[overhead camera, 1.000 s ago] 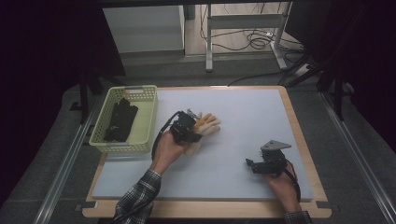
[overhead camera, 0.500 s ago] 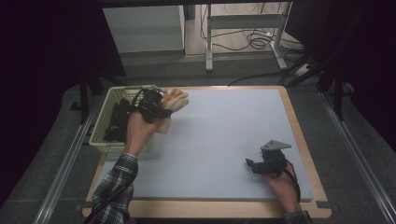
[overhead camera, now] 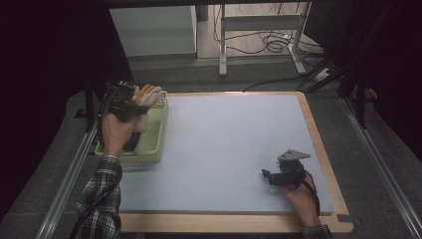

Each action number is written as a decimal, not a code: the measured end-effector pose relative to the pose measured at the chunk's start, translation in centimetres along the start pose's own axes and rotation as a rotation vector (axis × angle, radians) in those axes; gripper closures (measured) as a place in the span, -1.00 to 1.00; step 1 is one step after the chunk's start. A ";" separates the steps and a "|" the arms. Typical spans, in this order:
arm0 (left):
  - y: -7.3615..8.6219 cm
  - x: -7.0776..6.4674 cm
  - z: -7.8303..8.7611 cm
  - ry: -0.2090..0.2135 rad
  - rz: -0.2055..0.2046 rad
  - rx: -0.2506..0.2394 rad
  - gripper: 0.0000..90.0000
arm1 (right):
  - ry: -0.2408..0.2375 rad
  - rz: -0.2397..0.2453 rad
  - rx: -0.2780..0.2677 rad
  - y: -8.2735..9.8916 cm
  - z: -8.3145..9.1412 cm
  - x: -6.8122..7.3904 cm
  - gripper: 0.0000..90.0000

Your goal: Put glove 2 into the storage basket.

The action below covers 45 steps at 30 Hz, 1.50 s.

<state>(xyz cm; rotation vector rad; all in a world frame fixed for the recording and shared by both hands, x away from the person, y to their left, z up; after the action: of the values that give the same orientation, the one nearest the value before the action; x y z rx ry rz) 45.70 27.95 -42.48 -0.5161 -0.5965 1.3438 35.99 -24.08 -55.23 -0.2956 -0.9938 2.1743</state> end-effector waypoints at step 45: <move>1.6 -0.3 -7.5 0.031 0.010 0.162 -0.53 | 0.001 0.002 -0.001 0.0 0.0 0.0 -0.59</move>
<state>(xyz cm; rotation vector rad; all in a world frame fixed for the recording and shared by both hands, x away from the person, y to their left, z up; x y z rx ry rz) 49.48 27.84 -49.17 -0.4072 -0.4556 1.3785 35.97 -24.06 -55.24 -0.2984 -0.9940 2.1753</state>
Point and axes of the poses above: each handheld gripper's, and its own axes: z roughly backward along the jaws, y roughly out of its underside, x roughly to its left, the point moved 3 cm from there along -z, roughly forward along the jaws, and after that the axes turned 11 degrees about -y, right-handed, at the moved point
